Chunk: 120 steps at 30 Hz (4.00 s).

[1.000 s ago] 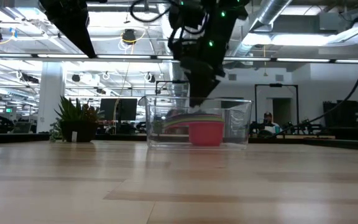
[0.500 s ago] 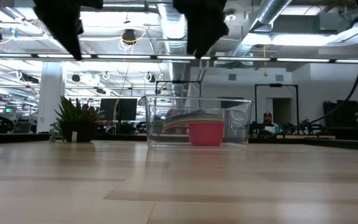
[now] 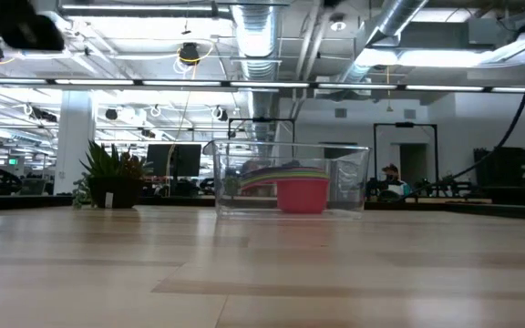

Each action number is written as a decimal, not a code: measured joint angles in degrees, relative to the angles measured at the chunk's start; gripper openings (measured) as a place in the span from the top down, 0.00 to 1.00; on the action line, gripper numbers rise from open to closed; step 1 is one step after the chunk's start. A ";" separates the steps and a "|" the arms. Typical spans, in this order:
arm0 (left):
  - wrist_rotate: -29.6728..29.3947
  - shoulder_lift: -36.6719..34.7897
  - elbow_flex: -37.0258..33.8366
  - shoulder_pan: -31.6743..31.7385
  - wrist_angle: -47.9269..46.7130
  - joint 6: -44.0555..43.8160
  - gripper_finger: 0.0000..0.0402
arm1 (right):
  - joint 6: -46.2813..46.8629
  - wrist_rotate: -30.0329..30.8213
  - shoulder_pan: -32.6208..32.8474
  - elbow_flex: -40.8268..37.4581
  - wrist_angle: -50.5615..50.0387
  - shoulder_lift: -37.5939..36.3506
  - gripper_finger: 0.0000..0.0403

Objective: Nest measuring cups in basket
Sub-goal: Return to Home Position

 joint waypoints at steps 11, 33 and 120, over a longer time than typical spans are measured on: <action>-19.35 -39.36 -9.74 -1.00 23.46 8.78 1.00 | -1.04 24.52 15.02 -5.93 10.37 -18.46 0.41; -15.21 -61.04 -46.08 -0.01 68.27 17.97 1.00 | -5.37 26.17 25.62 -92.64 96.74 -65.58 0.41; -2.27 -60.58 -59.63 32.00 73.41 21.93 1.00 | -8.74 5.23 5.69 -115.43 79.24 -103.76 0.41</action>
